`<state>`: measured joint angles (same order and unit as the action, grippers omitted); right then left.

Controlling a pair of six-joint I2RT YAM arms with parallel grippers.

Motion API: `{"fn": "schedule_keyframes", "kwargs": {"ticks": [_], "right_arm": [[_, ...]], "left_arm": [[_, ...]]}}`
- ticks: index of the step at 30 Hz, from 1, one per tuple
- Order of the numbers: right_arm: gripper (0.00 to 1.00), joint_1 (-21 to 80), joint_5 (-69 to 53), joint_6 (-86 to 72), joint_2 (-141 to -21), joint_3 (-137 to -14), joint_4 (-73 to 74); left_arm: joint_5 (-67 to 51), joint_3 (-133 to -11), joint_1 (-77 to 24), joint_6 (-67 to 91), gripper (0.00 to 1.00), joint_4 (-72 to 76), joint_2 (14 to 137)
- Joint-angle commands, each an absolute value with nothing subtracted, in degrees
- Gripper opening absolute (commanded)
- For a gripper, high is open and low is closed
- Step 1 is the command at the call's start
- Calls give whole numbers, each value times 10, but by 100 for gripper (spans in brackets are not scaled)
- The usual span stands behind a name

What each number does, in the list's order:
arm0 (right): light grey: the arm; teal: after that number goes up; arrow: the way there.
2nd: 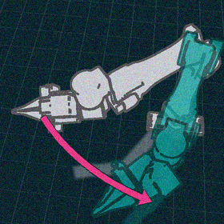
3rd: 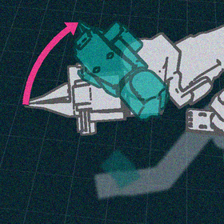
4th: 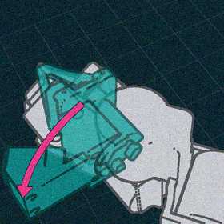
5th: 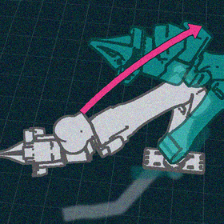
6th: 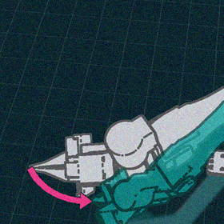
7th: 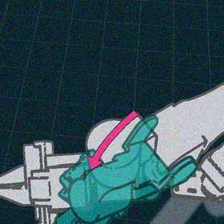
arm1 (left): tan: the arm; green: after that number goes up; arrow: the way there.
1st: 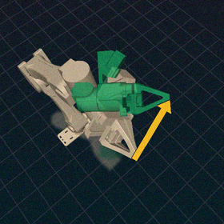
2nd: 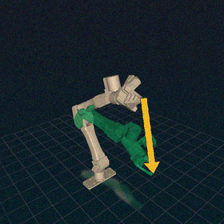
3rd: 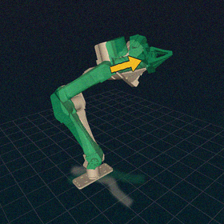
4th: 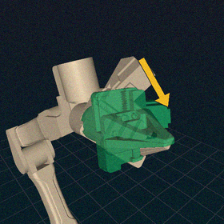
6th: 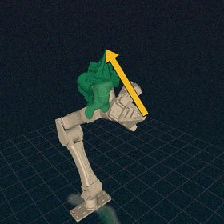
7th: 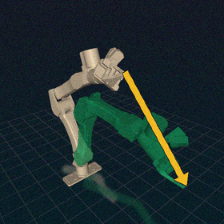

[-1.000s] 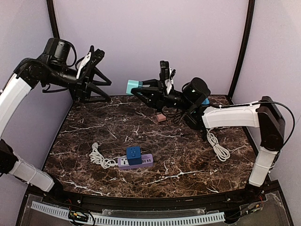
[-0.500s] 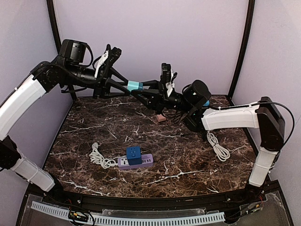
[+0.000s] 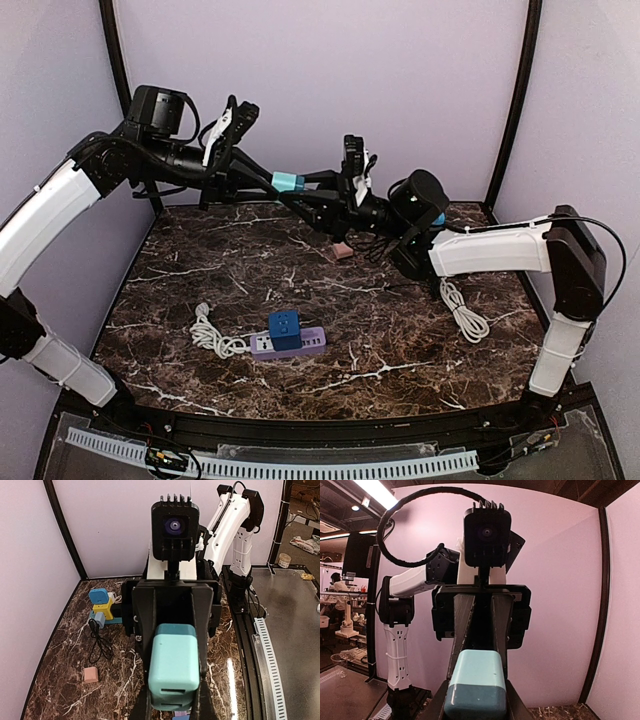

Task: Insert the plug
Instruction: Pick up the plug from the center of the board.

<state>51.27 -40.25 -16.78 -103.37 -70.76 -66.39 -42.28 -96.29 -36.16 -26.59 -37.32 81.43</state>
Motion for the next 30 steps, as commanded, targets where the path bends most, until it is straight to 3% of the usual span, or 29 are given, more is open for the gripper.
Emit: {"fn": "schedule_keyframes", "kwargs": {"ticks": [1,3,4,9,13,16,22,30], "right_arm": [[55,515,-413,-157,-1019,-689,-658],[94,511,-408,-150,-1006,-673,-645],[98,507,-404,-147,-998,-662,-636],[99,477,-391,-131,-936,-601,-541],[99,465,-319,-74,-894,-611,-305],[99,463,-271,-45,-869,-603,-226],[99,459,-248,-24,-836,-547,-228],[86,477,-445,55,-911,-529,-338]], "left_arm": [[-417,-961,-366,-277,1,-384,820],[-376,-960,-366,-288,1,-397,816],[-364,-958,-366,-301,1,-409,815],[-245,-918,-366,-370,1,-488,804],[-157,-909,-369,-401,1,-577,840],[-104,-918,-390,-405,1,-623,887],[-43,-958,-460,-400,1,-687,940],[-100,-1009,-467,-377,1,-713,958]]}}
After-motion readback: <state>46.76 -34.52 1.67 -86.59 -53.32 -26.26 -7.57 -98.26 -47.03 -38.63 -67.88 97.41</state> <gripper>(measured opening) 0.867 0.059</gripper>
